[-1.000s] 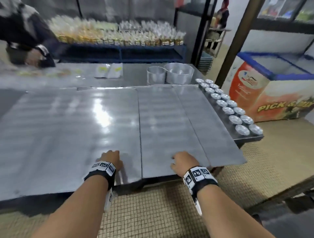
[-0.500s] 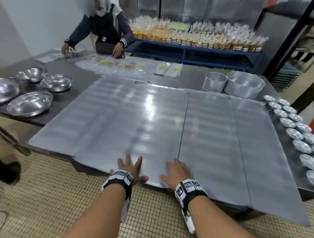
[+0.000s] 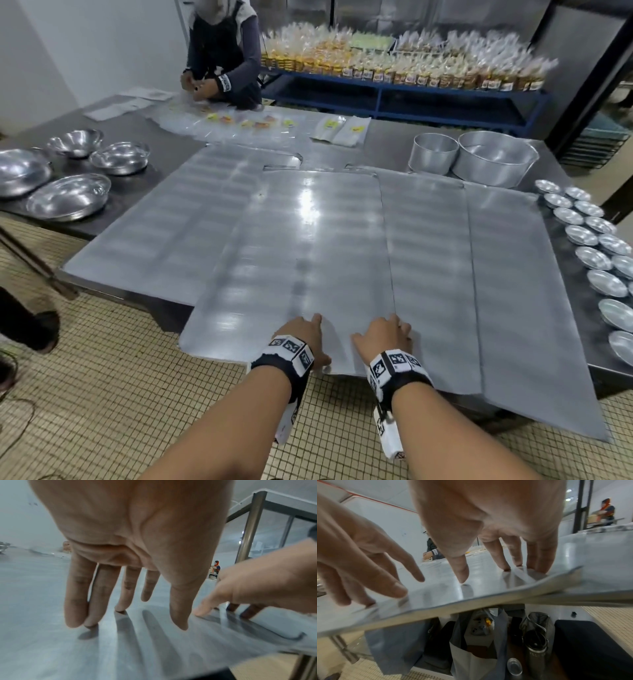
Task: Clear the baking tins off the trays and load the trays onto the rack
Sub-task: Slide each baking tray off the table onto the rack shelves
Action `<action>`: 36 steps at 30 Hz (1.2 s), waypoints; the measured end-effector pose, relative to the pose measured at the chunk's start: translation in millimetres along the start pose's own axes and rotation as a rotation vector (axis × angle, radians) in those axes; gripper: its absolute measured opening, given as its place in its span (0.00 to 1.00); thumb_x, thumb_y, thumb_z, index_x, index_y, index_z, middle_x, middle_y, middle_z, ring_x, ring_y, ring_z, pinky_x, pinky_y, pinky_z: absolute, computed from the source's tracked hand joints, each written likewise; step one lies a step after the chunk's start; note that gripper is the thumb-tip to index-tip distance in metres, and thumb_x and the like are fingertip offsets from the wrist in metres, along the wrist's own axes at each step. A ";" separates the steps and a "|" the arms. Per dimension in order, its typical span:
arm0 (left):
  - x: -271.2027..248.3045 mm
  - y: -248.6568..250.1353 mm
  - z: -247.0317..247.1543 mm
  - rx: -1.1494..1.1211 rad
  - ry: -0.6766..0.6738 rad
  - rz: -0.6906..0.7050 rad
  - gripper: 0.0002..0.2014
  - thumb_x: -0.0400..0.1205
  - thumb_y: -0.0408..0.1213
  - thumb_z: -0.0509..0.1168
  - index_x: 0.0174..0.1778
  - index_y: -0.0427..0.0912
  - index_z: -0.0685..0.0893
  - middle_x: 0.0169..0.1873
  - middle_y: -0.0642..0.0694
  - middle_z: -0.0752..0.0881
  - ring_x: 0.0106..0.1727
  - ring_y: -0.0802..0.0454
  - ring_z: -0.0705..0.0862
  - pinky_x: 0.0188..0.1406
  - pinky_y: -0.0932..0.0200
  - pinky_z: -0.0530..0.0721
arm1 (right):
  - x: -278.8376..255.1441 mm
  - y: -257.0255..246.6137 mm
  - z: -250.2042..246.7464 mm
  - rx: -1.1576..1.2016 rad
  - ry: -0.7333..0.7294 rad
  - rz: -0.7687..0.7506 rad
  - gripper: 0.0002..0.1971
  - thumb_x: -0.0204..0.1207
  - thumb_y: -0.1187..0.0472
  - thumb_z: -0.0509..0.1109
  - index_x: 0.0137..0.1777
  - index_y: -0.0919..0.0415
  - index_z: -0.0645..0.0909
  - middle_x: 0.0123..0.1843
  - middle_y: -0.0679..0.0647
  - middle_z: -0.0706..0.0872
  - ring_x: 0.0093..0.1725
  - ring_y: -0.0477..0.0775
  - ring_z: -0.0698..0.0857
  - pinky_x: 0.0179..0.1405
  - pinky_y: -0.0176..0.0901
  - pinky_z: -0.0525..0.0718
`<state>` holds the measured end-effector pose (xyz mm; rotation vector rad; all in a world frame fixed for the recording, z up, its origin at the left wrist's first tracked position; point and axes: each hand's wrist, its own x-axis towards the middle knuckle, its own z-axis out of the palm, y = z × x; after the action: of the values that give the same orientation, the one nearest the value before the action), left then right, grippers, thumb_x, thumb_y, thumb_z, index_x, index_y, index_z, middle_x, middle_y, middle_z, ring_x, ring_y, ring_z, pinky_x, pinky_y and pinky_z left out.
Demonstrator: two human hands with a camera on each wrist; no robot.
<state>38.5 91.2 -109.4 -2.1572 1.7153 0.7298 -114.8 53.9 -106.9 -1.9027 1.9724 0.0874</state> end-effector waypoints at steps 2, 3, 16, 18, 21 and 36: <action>-7.2 6.0 -13.3 0.006 0.057 0.034 0.34 0.78 0.58 0.71 0.74 0.44 0.71 0.64 0.40 0.82 0.62 0.39 0.84 0.57 0.48 0.85 | 0.9 6.6 -1.3 0.000 0.005 0.051 0.24 0.76 0.42 0.68 0.62 0.59 0.84 0.74 0.61 0.72 0.73 0.66 0.68 0.68 0.58 0.75; -8.8 6.6 -18.3 -0.012 0.079 0.038 0.31 0.79 0.56 0.71 0.73 0.43 0.74 0.64 0.40 0.83 0.63 0.39 0.84 0.57 0.49 0.84 | 1.3 9.4 -2.5 0.007 0.005 0.077 0.23 0.76 0.42 0.69 0.60 0.59 0.85 0.74 0.61 0.72 0.73 0.67 0.68 0.68 0.60 0.75; -14.3 -139.2 2.7 -0.609 0.331 -0.786 0.58 0.57 0.65 0.82 0.76 0.37 0.63 0.71 0.30 0.72 0.71 0.29 0.73 0.69 0.32 0.77 | 1.6 -1.8 -7.7 0.295 0.093 0.427 0.49 0.56 0.44 0.84 0.73 0.65 0.66 0.74 0.63 0.71 0.75 0.66 0.67 0.67 0.60 0.72; -10.3 -160.7 4.7 -0.841 0.280 -0.780 0.55 0.55 0.60 0.86 0.70 0.33 0.70 0.64 0.31 0.81 0.62 0.30 0.83 0.61 0.36 0.84 | 2.0 -6.2 -7.8 0.326 0.105 0.475 0.49 0.53 0.48 0.86 0.71 0.65 0.67 0.74 0.65 0.71 0.74 0.66 0.67 0.67 0.60 0.73; -11.3 -176.8 2.0 -0.969 0.236 -0.673 0.35 0.62 0.52 0.86 0.56 0.33 0.82 0.49 0.34 0.89 0.48 0.34 0.88 0.53 0.41 0.88 | 3.2 -12.5 -12.9 0.392 0.100 0.558 0.48 0.53 0.48 0.86 0.71 0.65 0.69 0.74 0.66 0.71 0.74 0.67 0.67 0.70 0.58 0.72; -3.1 -216.5 -29.9 -0.982 0.193 -0.538 0.33 0.59 0.49 0.88 0.50 0.33 0.83 0.42 0.35 0.89 0.42 0.34 0.88 0.48 0.41 0.90 | -28.1 -19.6 -15.2 0.519 -0.017 0.645 0.32 0.47 0.47 0.89 0.45 0.63 0.79 0.47 0.58 0.88 0.50 0.61 0.88 0.57 0.51 0.87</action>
<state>253.0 132.2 -101.3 -3.1994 0.7557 1.4107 -99.5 74.3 -79.5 -0.9109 2.2409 -0.2112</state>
